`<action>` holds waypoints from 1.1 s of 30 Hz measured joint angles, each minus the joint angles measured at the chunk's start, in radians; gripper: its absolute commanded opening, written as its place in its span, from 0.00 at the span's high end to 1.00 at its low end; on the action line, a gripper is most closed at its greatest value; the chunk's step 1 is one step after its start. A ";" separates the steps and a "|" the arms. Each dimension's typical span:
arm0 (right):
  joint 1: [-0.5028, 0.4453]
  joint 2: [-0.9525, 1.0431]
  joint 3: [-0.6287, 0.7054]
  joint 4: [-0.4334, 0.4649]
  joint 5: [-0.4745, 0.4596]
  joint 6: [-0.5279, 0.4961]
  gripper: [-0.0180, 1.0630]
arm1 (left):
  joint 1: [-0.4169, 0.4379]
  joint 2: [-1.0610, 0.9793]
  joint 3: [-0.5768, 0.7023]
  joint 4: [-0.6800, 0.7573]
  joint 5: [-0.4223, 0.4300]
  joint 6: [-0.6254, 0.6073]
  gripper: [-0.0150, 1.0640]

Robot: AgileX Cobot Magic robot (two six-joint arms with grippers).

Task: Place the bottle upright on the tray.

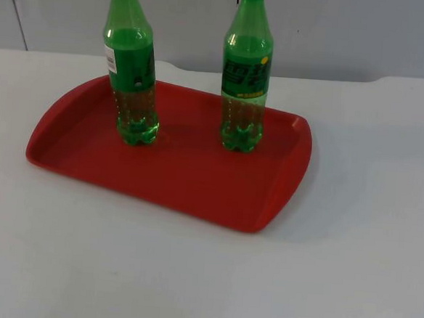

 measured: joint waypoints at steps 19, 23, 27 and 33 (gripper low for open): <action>0.000 0.000 0.028 -0.075 0.131 0.051 0.01 | 0.000 0.000 0.000 0.000 0.000 0.000 0.01; 0.000 0.000 0.034 -0.075 0.133 0.051 0.01 | 0.000 0.000 0.000 0.000 0.000 0.000 0.01; 0.000 0.000 0.036 -0.075 0.135 0.051 0.01 | 0.000 0.000 0.000 0.000 0.000 0.000 0.01; 0.000 0.000 0.036 -0.075 0.135 0.051 0.01 | 0.000 0.000 0.000 0.000 0.000 0.000 0.01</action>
